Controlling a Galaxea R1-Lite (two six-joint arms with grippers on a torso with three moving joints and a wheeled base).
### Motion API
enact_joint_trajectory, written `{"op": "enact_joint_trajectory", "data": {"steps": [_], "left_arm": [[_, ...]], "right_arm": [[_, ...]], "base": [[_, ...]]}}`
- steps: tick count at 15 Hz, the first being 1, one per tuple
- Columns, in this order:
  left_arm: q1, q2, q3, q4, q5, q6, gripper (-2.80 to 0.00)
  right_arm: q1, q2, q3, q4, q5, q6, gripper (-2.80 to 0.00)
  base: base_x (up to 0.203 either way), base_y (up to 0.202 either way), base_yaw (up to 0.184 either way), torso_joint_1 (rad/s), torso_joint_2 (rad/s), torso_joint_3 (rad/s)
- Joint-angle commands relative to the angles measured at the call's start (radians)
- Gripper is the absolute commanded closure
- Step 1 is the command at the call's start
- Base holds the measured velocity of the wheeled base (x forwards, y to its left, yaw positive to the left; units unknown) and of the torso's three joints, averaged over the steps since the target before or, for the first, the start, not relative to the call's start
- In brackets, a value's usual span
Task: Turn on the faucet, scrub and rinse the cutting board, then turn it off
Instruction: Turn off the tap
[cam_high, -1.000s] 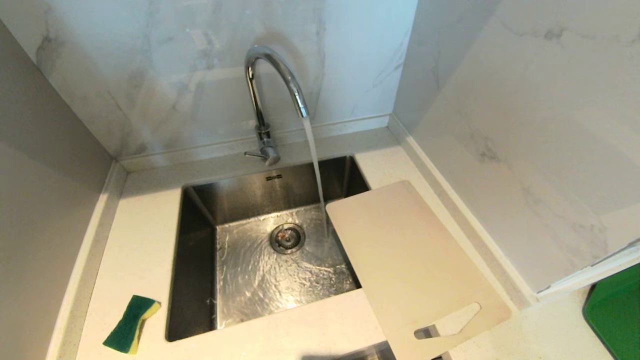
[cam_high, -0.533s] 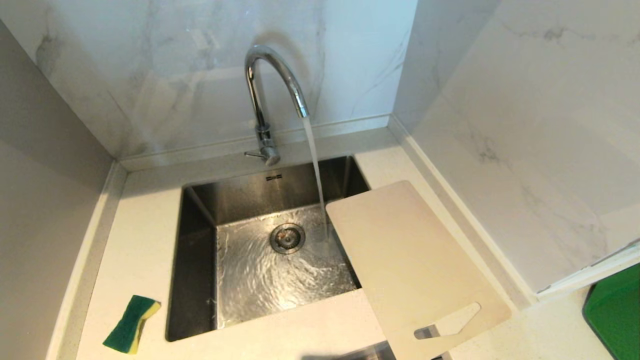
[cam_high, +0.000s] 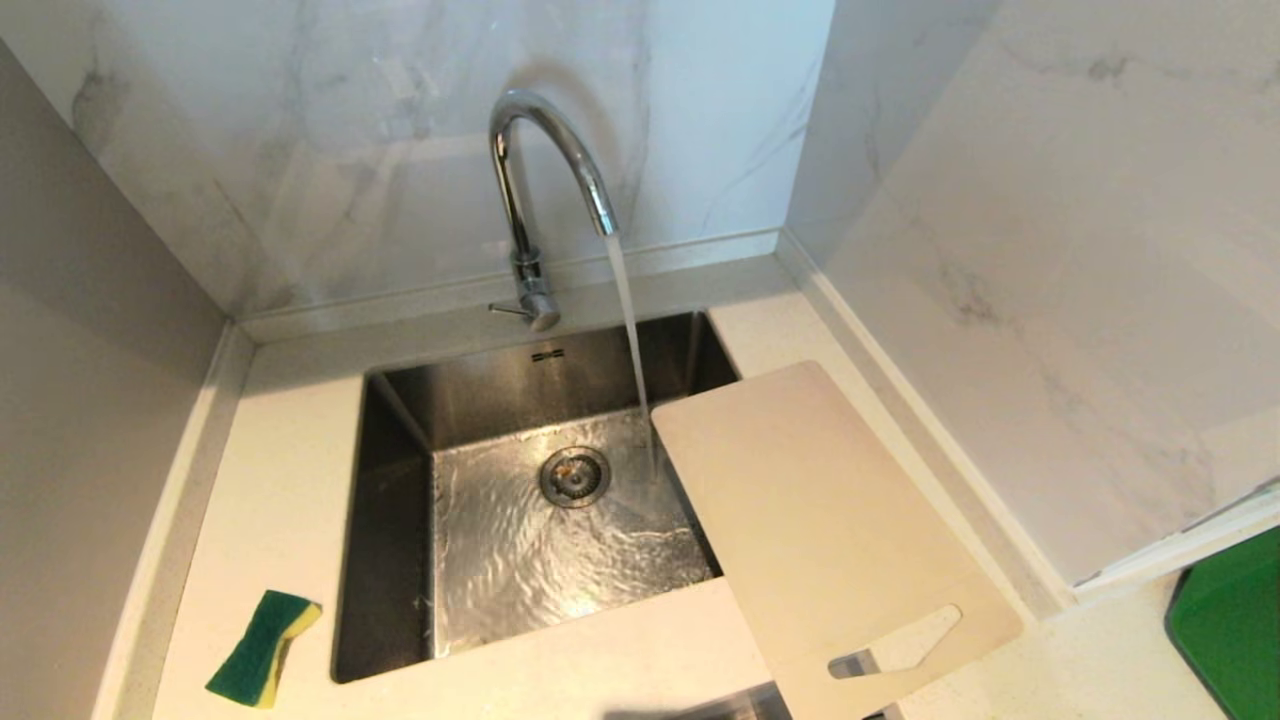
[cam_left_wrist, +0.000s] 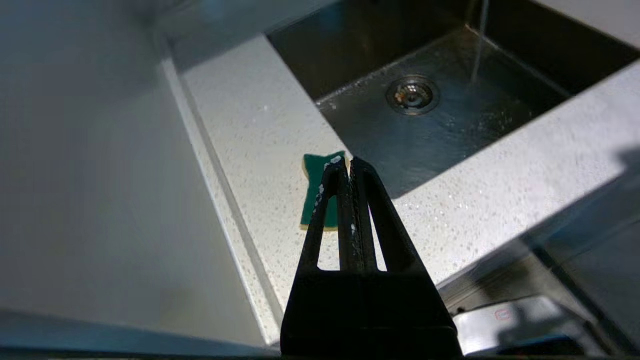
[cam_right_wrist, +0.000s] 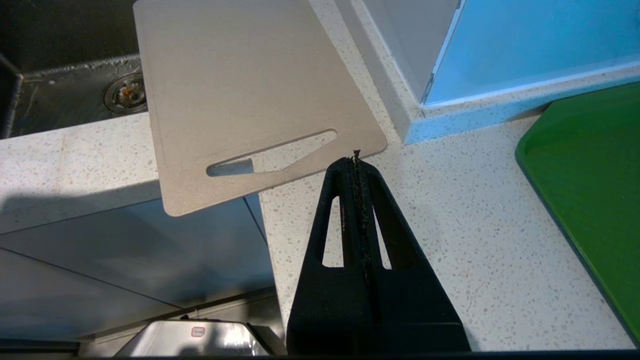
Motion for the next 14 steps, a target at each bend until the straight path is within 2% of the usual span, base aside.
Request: {"op": "enact_joint_trajectory", "data": {"steps": [1, 3, 5, 7, 11, 14], "left_arm": [[0.002, 0.031, -0.063, 0.051, -0.045, 0.134, 0.0], [0.002, 0.071, -0.116, 0.09, -0.05, 0.18, 0.0], [-0.001, 0.124, -0.184, 0.184, -0.055, 0.204, 0.0], [-0.001, 0.21, -0.238, 0.224, -0.077, 0.208, 0.0], [-0.003, 0.412, -0.432, 0.287, -0.147, 0.209, 0.0], [-0.002, 0.617, -0.621, 0.296, -0.161, 0.211, 0.0]], "right_arm": [[0.0, 0.0, 0.002, 0.0, 0.0, 0.0, 0.0], [0.0, 0.0, 0.002, 0.0, 0.0, 0.0, 0.0], [0.0, 0.0, 0.002, 0.0, 0.0, 0.0, 0.0], [0.0, 0.0, 0.002, 0.0, 0.0, 0.0, 0.0], [0.0, 0.0, 0.002, 0.0, 0.0, 0.0, 0.0], [0.0, 0.0, 0.002, 0.0, 0.0, 0.0, 0.0]], "base": [[0.0, 0.0, 0.0, 0.0, 0.0, 0.0], [0.0, 0.0, 0.0, 0.0, 0.0, 0.0], [0.0, 0.0, 0.0, 0.0, 0.0, 0.0], [0.0, 0.0, 0.0, 0.0, 0.0, 0.0], [0.0, 0.0, 0.0, 0.0, 0.0, 0.0], [0.0, 0.0, 0.0, 0.0, 0.0, 0.0]]}}
